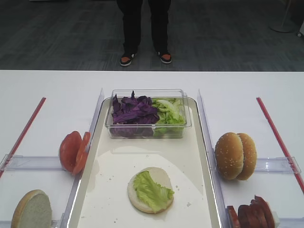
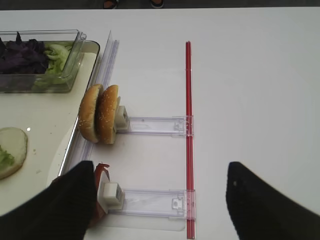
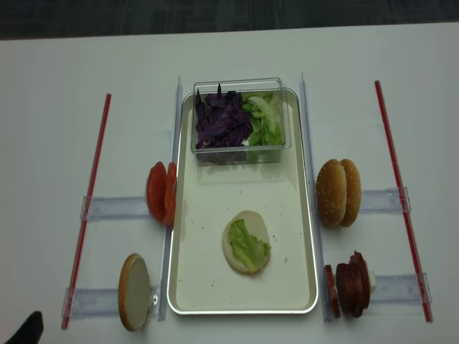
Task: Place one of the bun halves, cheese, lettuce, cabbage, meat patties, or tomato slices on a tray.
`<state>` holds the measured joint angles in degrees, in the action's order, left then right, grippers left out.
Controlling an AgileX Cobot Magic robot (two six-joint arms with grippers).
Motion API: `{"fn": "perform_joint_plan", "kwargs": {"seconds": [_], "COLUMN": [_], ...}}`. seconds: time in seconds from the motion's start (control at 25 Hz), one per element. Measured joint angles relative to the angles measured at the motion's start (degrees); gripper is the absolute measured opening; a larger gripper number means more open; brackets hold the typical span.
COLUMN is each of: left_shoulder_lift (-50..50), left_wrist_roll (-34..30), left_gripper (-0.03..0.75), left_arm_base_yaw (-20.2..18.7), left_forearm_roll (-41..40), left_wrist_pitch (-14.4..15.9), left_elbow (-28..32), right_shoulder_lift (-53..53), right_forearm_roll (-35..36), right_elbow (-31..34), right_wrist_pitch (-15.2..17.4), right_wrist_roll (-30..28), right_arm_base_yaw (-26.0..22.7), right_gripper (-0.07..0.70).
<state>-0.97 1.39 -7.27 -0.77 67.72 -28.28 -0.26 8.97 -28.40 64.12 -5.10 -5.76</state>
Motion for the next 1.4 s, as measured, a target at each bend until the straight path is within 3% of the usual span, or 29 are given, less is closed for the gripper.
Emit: {"fn": "perform_joint_plan", "kwargs": {"seconds": [0.48,1.4], "left_shoulder_lift": [0.0,0.0], "left_wrist_roll": [0.0,0.0], "left_gripper": [0.523,0.523], "left_arm_base_yaw": [0.0,0.0], "left_forearm_roll": [0.0,-0.1], "left_wrist_pitch": [0.0,0.0], "left_elbow": [0.0,0.0], "right_shoulder_lift": [-0.7,-0.7], "right_forearm_roll": [0.3,0.4], "right_elbow": [0.0,0.2], "right_wrist_pitch": [0.0,0.0], "right_wrist_roll": [-0.2,-0.2], "right_arm_base_yaw": [2.6,2.6], "right_gripper": [0.560,0.560]}}
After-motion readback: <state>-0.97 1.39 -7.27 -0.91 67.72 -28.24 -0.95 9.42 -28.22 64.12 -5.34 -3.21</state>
